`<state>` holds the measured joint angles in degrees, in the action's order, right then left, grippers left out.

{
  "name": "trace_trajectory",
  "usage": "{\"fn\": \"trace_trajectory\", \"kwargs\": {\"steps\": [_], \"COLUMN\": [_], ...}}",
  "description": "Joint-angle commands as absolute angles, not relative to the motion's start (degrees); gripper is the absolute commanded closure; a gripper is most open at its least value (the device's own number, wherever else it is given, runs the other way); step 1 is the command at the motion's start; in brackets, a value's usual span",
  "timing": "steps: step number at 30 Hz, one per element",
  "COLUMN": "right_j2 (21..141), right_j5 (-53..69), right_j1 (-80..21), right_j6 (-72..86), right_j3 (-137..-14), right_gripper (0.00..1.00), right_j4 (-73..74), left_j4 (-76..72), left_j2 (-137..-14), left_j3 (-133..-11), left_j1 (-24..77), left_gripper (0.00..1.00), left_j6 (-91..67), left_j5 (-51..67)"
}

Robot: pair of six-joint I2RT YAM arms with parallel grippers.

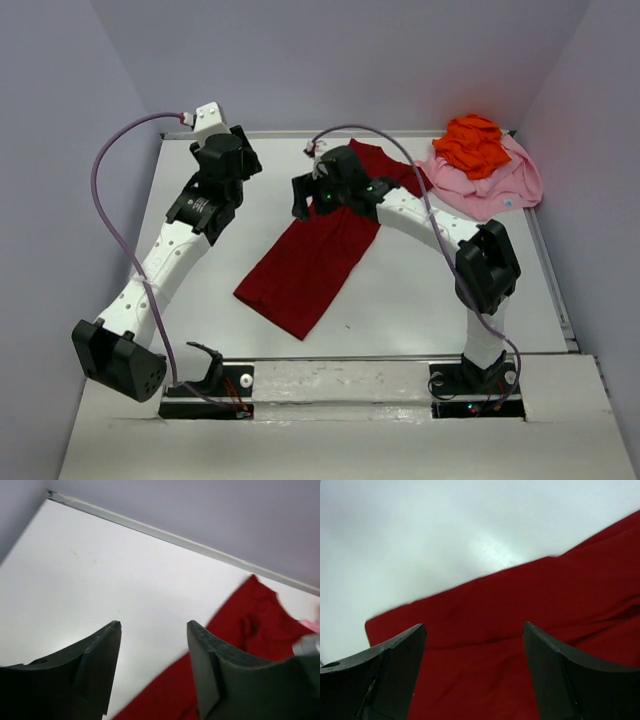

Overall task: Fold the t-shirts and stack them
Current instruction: Rotate the rectangle-folded T-shirt at the center of the board.

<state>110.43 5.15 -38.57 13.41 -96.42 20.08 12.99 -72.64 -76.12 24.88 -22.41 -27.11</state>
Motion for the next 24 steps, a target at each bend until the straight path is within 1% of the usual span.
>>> {"fn": "trace_trajectory", "kwargs": {"steps": [1,6,8,10,14,18,24], "right_j2": [107.3,106.4,107.7,109.2,112.9,113.8,116.0], "right_j5": [8.2,8.2,9.1,9.1,9.2,10.1,11.6], "right_j1": [-43.3,-49.1,-51.5,-52.9,-58.0,-62.0,-65.2], "right_j6": [15.7,18.5,19.1,19.9,21.0,22.8,25.0], "right_j3": [-87.3,-80.8,-79.1,-79.4,-82.0,-84.0,-84.7], "right_gripper": [0.17,0.17,0.17,0.17,0.17,0.17,0.17], "right_j4": [14.1,11.0,9.8,9.7,10.2,10.5,10.5], "left_j4": [4.1,2.0,2.6,4.5,4.7,5.2,5.5], "left_j2": [-69.9,-68.4,-68.6,-69.9,-70.2,-70.5,-70.2], "left_j3": [-69.2,-66.4,-66.0,-67.1,-66.8,-66.8,-67.1], "left_j1": [23.2,21.8,21.2,19.4,19.4,19.3,18.6], "left_gripper": [0.3,0.25,0.25,0.25,0.24,0.24,0.23], "left_j6": [-16.5,-17.5,-18.2,-19.4,-19.8,-19.8,-20.0], "left_j5": [-34.2,-33.5,-33.7,-32.7,-31.4,-31.1,-30.9]}}
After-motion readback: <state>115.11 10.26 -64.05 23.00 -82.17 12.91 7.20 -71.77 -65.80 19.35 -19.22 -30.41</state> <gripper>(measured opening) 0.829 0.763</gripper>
